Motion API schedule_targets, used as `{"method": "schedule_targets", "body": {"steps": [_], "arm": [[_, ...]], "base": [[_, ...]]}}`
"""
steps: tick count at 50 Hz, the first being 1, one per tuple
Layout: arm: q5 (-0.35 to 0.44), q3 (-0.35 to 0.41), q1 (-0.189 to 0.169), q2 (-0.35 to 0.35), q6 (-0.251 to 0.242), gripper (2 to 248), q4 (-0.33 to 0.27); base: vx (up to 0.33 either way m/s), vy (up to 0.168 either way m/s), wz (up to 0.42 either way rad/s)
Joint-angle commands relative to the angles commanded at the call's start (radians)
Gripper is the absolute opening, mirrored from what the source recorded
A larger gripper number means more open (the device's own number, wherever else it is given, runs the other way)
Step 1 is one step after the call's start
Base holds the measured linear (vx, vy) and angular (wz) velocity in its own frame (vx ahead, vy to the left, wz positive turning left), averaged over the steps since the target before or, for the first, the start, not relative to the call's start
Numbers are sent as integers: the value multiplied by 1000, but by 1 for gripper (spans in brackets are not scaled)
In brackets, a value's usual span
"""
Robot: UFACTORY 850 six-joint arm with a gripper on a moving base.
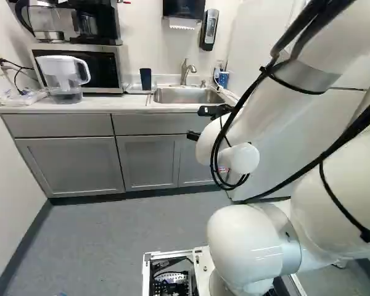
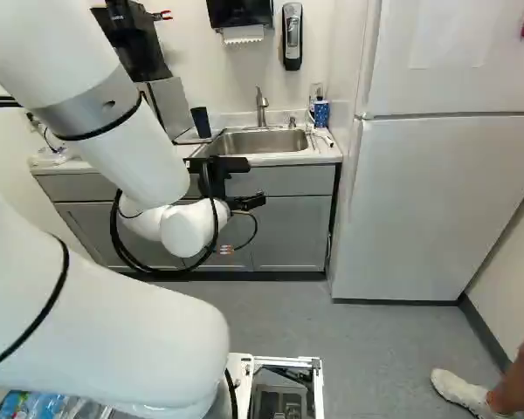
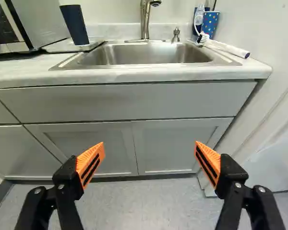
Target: Rinse the cup and place it in the tray
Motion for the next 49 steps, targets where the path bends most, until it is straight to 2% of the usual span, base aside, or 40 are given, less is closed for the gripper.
{"method": "schedule_targets", "body": {"steps": [22, 49], "arm": [[52, 39, 10, 7, 2, 247, -2], [58, 44, 12, 8, 3, 247, -2]], "base": [[0, 0, 0], [0, 0, 0]]}}
